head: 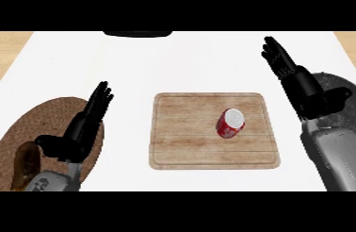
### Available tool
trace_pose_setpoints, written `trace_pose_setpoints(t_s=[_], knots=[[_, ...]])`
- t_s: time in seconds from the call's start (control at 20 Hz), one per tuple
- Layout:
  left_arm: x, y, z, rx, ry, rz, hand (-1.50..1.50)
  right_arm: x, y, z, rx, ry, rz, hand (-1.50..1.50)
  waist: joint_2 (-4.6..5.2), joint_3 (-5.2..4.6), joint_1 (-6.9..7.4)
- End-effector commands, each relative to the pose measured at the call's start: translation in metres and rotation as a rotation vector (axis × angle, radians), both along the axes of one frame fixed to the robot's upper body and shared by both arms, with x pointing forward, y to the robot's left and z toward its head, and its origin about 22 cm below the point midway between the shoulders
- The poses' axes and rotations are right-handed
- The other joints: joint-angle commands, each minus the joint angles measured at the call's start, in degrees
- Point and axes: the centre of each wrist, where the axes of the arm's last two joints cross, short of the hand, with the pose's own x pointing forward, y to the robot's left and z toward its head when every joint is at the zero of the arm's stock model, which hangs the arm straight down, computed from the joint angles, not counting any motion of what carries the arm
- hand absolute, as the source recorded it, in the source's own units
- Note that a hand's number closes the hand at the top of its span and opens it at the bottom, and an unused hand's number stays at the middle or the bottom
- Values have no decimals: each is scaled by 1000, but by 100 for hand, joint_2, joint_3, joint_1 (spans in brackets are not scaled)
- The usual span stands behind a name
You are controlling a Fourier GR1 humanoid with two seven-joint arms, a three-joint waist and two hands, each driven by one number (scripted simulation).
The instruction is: Pick the can from the cutting board and place it in the pan
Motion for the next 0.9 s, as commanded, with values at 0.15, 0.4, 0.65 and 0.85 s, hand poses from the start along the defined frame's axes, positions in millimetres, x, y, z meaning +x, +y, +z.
trace_pose_setpoints(t_s=[0.15,0.4,0.65,0.85], knots=[[12,11,26,185,11,5,0,36,-6,-11,-81,308,-28,-150,58,84,32],[17,10,26,231,61,-68,0,35,-26,-6,-782,200,-176,150,104,66,75],[17,6,20,248,95,-20,0,9,12,-65,-404,248,-310,-150,18,77,-157],[17,5,42,234,106,-22,0,8,5,-51,-607,354,-139,-150,6,75,-141]])
